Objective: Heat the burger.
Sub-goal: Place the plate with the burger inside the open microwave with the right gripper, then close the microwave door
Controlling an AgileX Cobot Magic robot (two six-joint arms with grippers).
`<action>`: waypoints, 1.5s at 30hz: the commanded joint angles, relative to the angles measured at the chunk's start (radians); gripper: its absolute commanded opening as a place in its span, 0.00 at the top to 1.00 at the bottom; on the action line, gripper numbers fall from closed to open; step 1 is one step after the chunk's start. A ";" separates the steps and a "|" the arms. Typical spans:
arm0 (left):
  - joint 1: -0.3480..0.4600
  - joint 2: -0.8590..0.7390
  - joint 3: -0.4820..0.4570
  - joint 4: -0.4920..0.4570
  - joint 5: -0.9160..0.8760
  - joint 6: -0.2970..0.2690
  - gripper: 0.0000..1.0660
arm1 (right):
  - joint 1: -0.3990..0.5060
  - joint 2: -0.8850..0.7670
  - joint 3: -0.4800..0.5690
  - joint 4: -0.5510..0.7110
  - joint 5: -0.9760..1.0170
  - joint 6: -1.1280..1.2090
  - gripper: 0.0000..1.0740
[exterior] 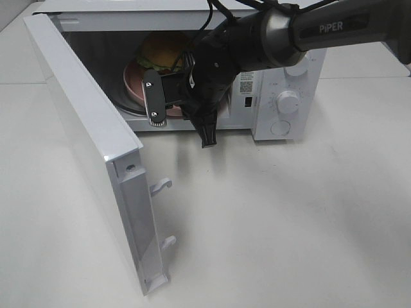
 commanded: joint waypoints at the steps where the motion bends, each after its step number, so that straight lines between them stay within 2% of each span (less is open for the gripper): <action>1: -0.001 -0.017 0.000 -0.005 -0.015 -0.003 0.04 | -0.009 -0.005 -0.033 -0.024 -0.037 0.019 0.98; 14: -0.001 -0.018 0.000 -0.004 -0.015 -0.003 0.04 | -0.007 0.044 -0.099 -0.032 -0.035 0.006 0.93; 30: -0.001 -0.018 0.000 -0.004 -0.015 -0.003 0.04 | 0.006 0.050 -0.099 -0.020 -0.033 0.004 0.88; 33: -0.001 -0.018 0.000 -0.004 -0.015 -0.003 0.04 | 0.006 0.050 -0.099 -0.020 -0.030 0.004 0.85; 35: -0.001 -0.018 0.000 -0.004 -0.015 -0.003 0.04 | 0.015 0.050 -0.099 -0.016 -0.029 0.012 0.77; 36: -0.001 -0.018 0.000 -0.004 -0.015 -0.003 0.04 | 0.015 0.050 -0.099 -0.016 -0.029 0.012 0.77; 40: -0.001 -0.018 0.000 -0.004 -0.015 -0.003 0.04 | 0.018 0.050 -0.099 -0.014 -0.028 0.018 0.65; 45: -0.001 -0.018 0.000 -0.004 -0.015 -0.003 0.04 | 0.018 0.050 -0.098 -0.012 -0.020 0.032 0.62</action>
